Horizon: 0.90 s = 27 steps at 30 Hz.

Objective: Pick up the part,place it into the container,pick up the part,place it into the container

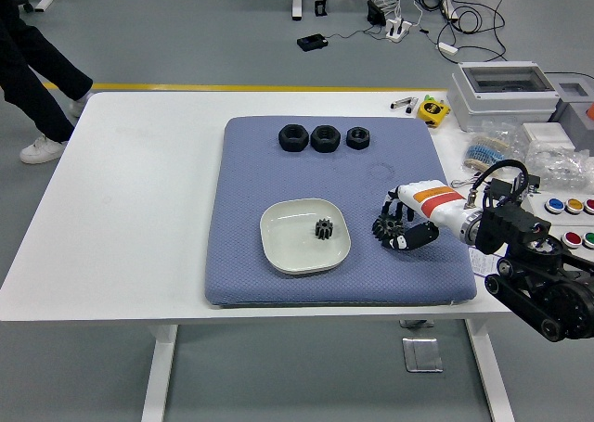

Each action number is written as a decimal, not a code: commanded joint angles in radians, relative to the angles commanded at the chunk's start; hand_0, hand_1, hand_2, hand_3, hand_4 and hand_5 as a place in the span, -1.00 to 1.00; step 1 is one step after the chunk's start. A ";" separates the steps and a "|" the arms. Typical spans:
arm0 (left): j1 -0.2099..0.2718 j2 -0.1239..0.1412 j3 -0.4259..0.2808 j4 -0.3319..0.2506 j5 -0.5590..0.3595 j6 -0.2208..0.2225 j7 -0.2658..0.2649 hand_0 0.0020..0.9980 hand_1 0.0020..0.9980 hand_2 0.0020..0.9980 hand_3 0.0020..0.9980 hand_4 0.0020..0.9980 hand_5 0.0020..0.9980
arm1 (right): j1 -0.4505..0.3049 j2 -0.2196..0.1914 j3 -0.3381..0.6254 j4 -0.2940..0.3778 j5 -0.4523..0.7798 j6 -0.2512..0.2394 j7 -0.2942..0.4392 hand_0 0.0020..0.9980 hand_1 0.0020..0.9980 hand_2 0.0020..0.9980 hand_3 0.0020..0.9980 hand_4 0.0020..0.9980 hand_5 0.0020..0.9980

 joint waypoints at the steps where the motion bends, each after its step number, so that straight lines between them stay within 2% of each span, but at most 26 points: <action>1: 0.002 0.000 -0.004 0.000 0.006 0.001 0.001 0.46 0.35 0.40 0.16 0.19 0.17 | 0.002 0.000 0.001 0.007 0.003 0.003 0.002 -0.85 -0.40 -0.14 -0.02 0.49 -0.39; 8: 0.004 0.002 -0.010 0.000 0.017 0.001 0.004 0.46 0.34 0.40 0.16 0.19 0.17 | 0.016 0.010 0.001 0.032 0.004 0.002 0.003 -0.86 -0.41 -0.15 -0.03 0.51 -0.37; 15: 0.004 0.003 -0.012 0.000 0.024 0.001 0.005 0.46 0.34 0.40 0.15 0.19 0.17 | 0.041 0.042 -0.003 0.049 0.001 -0.004 0.000 -0.85 -0.41 -0.15 -0.03 0.52 -0.37; 21: 0.001 0.005 -0.004 0.000 0.010 0.000 0.001 0.46 0.34 0.40 0.16 0.19 0.17 | 0.058 0.064 -0.011 0.101 -0.012 -0.014 -0.007 -0.85 -0.41 -0.16 -0.03 0.49 -0.39; 27: -0.004 0.007 -0.007 -0.001 0.015 0.000 0.002 0.46 0.34 0.39 0.16 0.19 0.17 | 0.076 0.119 -0.043 0.103 -0.018 -0.018 -0.030 -0.85 -0.41 -0.16 -0.02 0.48 -0.41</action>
